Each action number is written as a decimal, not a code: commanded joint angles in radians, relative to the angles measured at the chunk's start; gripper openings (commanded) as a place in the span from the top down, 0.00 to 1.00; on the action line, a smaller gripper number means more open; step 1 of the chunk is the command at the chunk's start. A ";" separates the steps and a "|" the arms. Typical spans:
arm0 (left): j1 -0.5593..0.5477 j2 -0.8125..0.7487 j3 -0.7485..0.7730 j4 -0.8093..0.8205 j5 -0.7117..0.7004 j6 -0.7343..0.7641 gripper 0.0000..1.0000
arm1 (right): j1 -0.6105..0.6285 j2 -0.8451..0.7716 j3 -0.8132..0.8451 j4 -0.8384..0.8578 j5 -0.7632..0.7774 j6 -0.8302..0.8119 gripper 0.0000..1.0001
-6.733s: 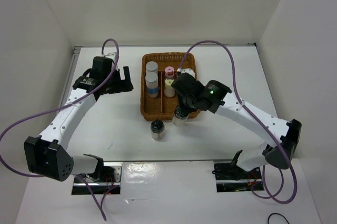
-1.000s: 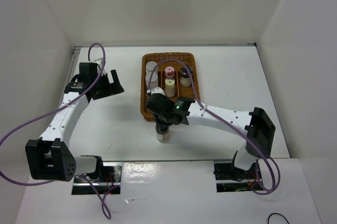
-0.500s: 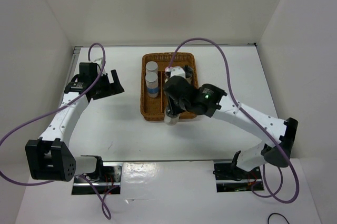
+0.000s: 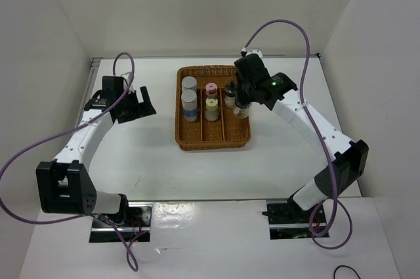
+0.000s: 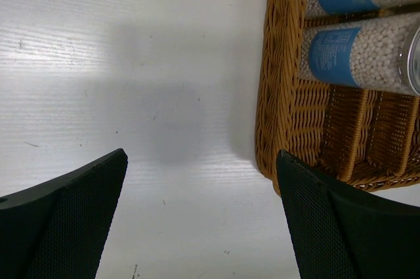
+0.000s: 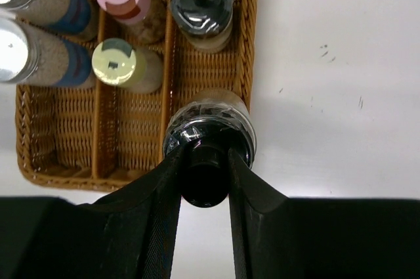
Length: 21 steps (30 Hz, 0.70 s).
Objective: Organize the condiment bottles
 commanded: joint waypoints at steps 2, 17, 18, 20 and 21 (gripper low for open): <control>0.007 0.049 0.074 0.052 0.031 0.002 0.00 | -0.021 0.078 0.053 0.143 -0.004 -0.039 1.00; 0.007 0.141 0.196 0.043 0.031 0.002 0.00 | -0.082 0.189 -0.051 0.317 -0.047 -0.028 1.00; 0.007 0.141 0.205 0.034 0.031 0.002 0.00 | -0.082 0.199 -0.051 0.317 -0.047 -0.028 1.00; 0.007 0.141 0.214 0.033 0.031 0.002 0.00 | -0.082 0.210 -0.061 0.326 -0.047 -0.028 1.00; 0.007 0.141 0.214 0.033 0.031 0.002 0.00 | -0.082 0.210 -0.074 0.335 -0.047 -0.028 1.00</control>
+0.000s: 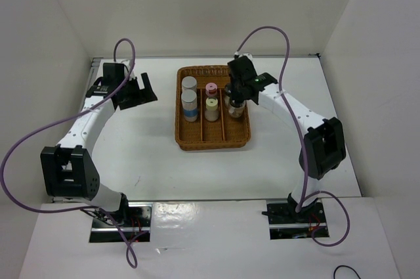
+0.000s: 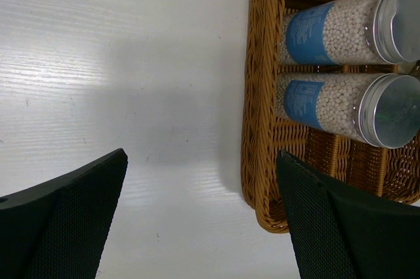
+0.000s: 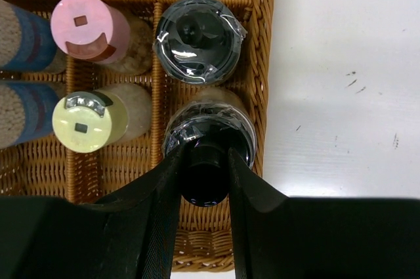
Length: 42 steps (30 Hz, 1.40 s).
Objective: Organize the condiment bottles
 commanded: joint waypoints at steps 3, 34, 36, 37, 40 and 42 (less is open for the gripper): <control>0.007 0.006 0.047 0.011 0.021 0.002 0.00 | -0.005 0.018 -0.040 0.118 0.009 0.004 1.00; 0.007 -0.103 0.016 0.000 0.058 0.002 0.00 | -0.005 -0.334 -0.158 0.088 -0.002 0.084 0.01; 0.007 -0.124 0.016 -0.010 0.073 0.012 0.00 | -0.014 -0.395 -0.198 0.104 -0.002 0.084 0.01; 0.007 -0.124 0.002 -0.010 0.083 0.012 0.00 | -0.014 -0.442 -0.207 0.104 -0.011 0.074 0.01; 0.007 -0.146 -0.021 -0.010 0.093 0.012 0.00 | -0.014 -0.502 -0.233 0.089 -0.011 0.061 0.01; 0.007 -0.158 -0.021 -0.010 0.106 0.021 0.00 | -0.014 -0.542 -0.255 0.069 0.000 0.061 0.01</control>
